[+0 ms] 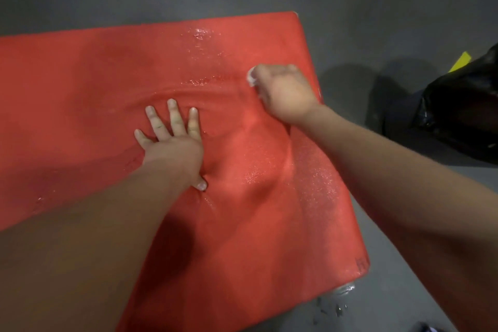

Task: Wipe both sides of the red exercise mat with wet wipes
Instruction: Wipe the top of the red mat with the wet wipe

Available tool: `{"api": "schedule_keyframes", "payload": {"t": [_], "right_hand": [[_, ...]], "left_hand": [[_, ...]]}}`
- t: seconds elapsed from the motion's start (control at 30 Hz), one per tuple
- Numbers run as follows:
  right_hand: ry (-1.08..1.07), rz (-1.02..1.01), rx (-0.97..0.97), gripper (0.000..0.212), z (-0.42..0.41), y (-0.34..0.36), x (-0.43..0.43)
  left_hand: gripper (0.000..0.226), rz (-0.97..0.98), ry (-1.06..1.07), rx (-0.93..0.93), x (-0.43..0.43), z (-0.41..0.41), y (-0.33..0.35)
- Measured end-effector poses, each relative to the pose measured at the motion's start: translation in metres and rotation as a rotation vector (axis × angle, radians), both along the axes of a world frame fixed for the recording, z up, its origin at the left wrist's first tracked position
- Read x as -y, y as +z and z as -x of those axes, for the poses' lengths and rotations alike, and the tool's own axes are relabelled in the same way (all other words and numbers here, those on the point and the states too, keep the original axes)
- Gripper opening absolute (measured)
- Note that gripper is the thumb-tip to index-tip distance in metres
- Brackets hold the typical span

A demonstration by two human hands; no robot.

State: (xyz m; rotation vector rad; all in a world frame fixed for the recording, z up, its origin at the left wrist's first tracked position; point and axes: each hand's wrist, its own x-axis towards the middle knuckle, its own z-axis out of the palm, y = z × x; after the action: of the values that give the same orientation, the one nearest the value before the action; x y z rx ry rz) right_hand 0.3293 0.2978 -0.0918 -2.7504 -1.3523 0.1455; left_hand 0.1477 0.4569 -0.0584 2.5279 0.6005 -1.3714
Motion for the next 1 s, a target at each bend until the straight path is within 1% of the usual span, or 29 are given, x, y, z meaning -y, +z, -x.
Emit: {"api": "schedule_keyframes", "payload": {"t": [0.03,0.07,0.1,0.13,0.17,0.2,0.23,0.3,0.33,0.37,0.4,0.43,0.47,0.5,0.53,0.57,0.6,0.63,0.7,0.73,0.77,0.8,0.83,0.9,0.93,0.97,1.0], "right_hand": [[-0.145,0.021,0.075,0.024,-0.014,0.0,0.006],[-0.352,0.025,0.123,0.023,-0.028,0.001,0.011],[-0.575,0.023,0.143,0.024,-0.04,0.003,0.016],[-0.735,0.024,0.141,0.026,-0.046,0.002,0.013],[-0.79,0.021,0.14,0.027,-0.045,0.0,0.005],[-0.748,-0.01,0.141,0.027,-0.041,-0.002,-0.008],[-0.632,-0.047,0.117,0.026,-0.031,-0.004,-0.022],[-0.241,-0.105,0.027,0.024,-0.011,-0.005,-0.038],[-0.083,-0.079,0.001,0.023,-0.008,-0.005,-0.038],[-0.005,-0.028,0.017,0.023,-0.014,-0.004,-0.034],[-0.035,0.023,0.066,0.024,-0.024,-0.003,-0.027],[-0.15,0.062,0.127,0.025,-0.034,-0.003,-0.018],[-0.34,0.061,0.154,0.026,-0.045,-0.001,-0.008],[-0.571,0.041,0.148,0.026,-0.055,0.001,-0.001],[-0.758,0.02,0.115,0.026,-0.059,0.001,0.001],[-0.83,0.005,0.096,0.027,-0.058,0.0,-0.005],[-0.783,-0.042,0.102,0.028,-0.054,-0.003,-0.016],[-0.662,-0.089,0.083,0.029,-0.046,-0.005,-0.03],[-0.258,-0.145,-0.028,0.034,-0.028,-0.008,-0.048],[-0.088,-0.111,-0.055,0.034,-0.028,-0.008,-0.049],[-0.007,-0.065,-0.052,0.03,-0.034,-0.007,-0.047],[-0.032,-0.023,-0.028,0.025,-0.044,-0.006,-0.042],[-0.155,-0.002,0.015,0.023,-0.053,-0.005,-0.037],[-0.59,0.007,0.077,0.027,-0.075,-0.002,-0.027],[-0.773,0.019,0.087,0.03,-0.08,0.001,-0.028],[-0.839,0.027,0.099,0.03,-0.078,0.0,-0.035],[-0.787,-0.008,0.103,0.028,-0.074,-0.002,-0.047]], "left_hand": [[0.161,0.007,0.001,0.008,0.0,0.0,-0.001],[0.16,0.015,-0.002,0.017,-0.001,0.001,-0.002],[0.16,0.023,-0.003,0.026,-0.001,0.001,-0.003],[0.16,0.028,-0.006,0.033,-0.002,0.001,-0.004],[0.16,0.031,-0.006,0.039,-0.003,0.002,-0.004],[0.16,0.031,-0.006,0.044,-0.003,0.002,-0.005],[0.159,0.029,-0.008,0.044,-0.003,0.002,-0.005],[0.159,0.023,-0.011,0.045,-0.003,0.003,-0.006],[0.16,0.022,-0.01,0.048,-0.003,0.003,-0.006],[0.16,0.024,-0.008,0.054,-0.003,0.003,-0.007],[0.16,0.028,-0.009,0.062,-0.003,0.003,-0.007],[0.16,0.03,-0.013,0.068,-0.003,0.004,-0.008],[0.159,0.031,-0.016,0.071,-0.004,0.004,-0.008],[0.159,0.032,-0.017,0.074,-0.004,0.004,-0.009],[0.159,0.033,-0.016,0.076,-0.004,0.004,-0.008],[0.159,0.033,-0.016,0.077,-0.004,0.004,-0.008],[0.159,0.032,-0.016,0.077,-0.004,0.004,-0.007],[0.158,0.03,-0.021,0.077,-0.004,0.004,-0.006],[0.158,0.03,-0.028,0.076,-0.004,0.004,-0.007],[0.158,0.033,-0.026,0.076,-0.005,0.004,-0.008],[0.159,0.037,-0.021,0.076,-0.005,0.004,-0.008],[0.159,0.041,-0.019,0.077,-0.005,0.004,-0.009],[0.159,0.044,-0.017,0.08,-0.005,0.004,-0.009],[0.159,0.044,-0.016,0.083,-0.005,0.004,-0.01],[0.159,0.04,-0.019,0.083,-0.005,0.004,-0.01],[0.159,0.034,-0.023,0.083,-0.005,0.004,-0.01],[0.159,0.032,-0.025,0.082,-0.005,0.003,-0.01]]}}
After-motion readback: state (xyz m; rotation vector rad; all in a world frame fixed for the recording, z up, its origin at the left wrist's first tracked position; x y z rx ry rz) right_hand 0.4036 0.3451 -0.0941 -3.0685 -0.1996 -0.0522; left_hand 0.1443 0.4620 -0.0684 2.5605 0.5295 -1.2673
